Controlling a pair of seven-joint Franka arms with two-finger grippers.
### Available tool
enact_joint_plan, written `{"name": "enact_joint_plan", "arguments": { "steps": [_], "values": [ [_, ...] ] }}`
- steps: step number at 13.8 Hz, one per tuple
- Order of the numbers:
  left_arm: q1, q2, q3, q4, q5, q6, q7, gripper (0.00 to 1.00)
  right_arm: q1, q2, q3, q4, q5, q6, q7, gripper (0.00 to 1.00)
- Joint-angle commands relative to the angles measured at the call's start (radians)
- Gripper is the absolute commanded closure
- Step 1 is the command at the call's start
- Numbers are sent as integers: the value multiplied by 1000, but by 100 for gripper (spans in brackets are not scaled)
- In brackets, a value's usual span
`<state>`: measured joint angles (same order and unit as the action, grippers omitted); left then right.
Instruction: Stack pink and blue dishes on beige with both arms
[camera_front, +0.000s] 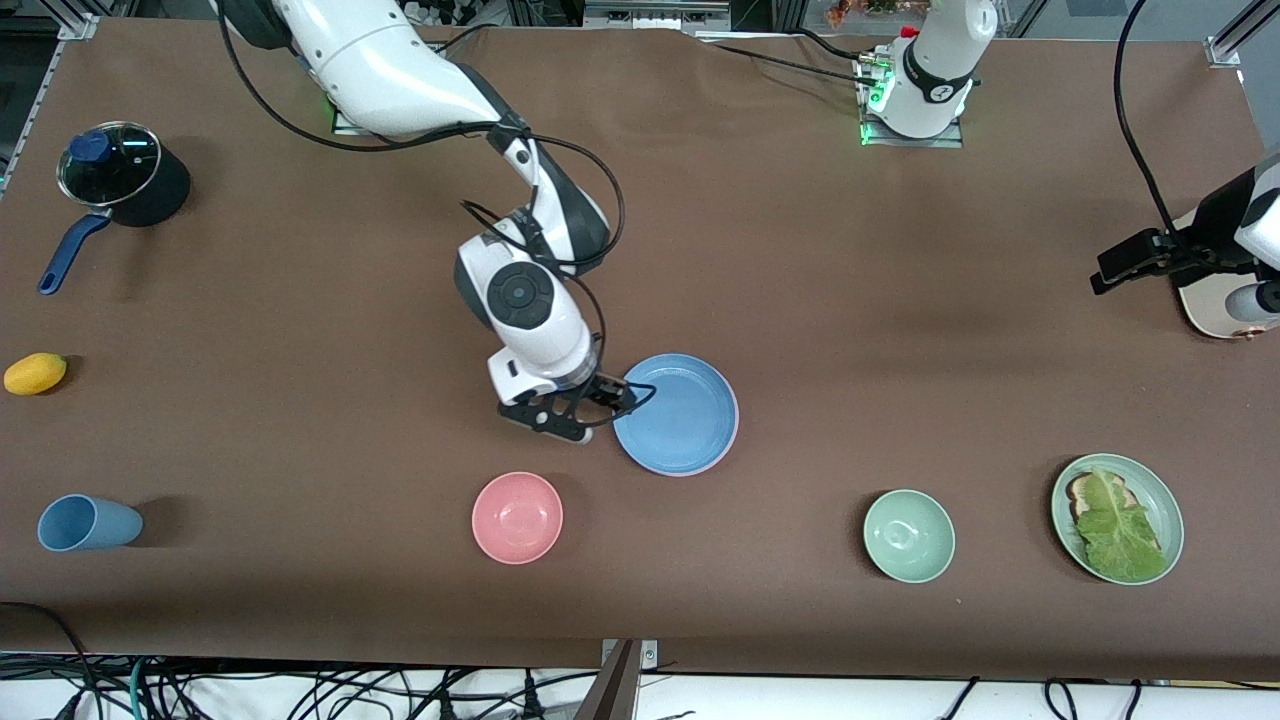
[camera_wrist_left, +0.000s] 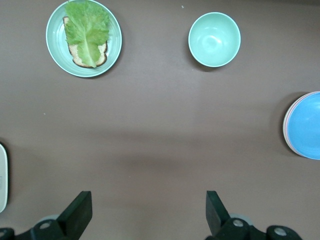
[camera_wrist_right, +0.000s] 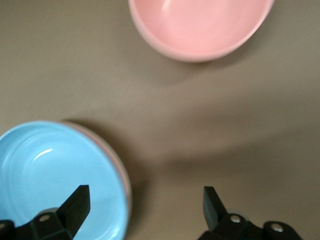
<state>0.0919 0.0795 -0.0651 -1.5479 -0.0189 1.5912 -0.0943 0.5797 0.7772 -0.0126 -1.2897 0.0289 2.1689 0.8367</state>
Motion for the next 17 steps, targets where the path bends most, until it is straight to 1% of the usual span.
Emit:
{"name": "enact_joint_plan", "arguments": {
  "steps": [1,3,7,10,11,12,13,14,17],
  "values": [
    [-1,-20,-1,-21,31,6,65,0,-49,-116,-76,-19,2,-188,-244,0],
    [2,-18,2,-12,31,6,81,0,-105,-180,-81,-40,3,-265,-364,0],
    [0,-12,4,-1,31,6,77,0,-162,-376,-86,-221,3,-259,-406,0],
    [3,11,7,2,31,6,88,0,-259,-568,-72,-388,3,-276,-528,0],
    [2,11,7,2,31,6,91,0,-312,-619,-46,-413,3,-328,-559,0],
    [0,11,5,3,31,6,91,0,-373,-653,4,-411,3,-407,-559,0],
    [2,10,5,0,31,4,91,0,-429,-688,46,-408,2,-457,-562,0],
    [3,10,5,0,31,-3,97,0,-458,-719,58,-410,2,-486,-571,0],
    [0,11,2,5,33,0,100,0,-486,-788,59,-408,-4,-567,-614,0]
  ]
}}
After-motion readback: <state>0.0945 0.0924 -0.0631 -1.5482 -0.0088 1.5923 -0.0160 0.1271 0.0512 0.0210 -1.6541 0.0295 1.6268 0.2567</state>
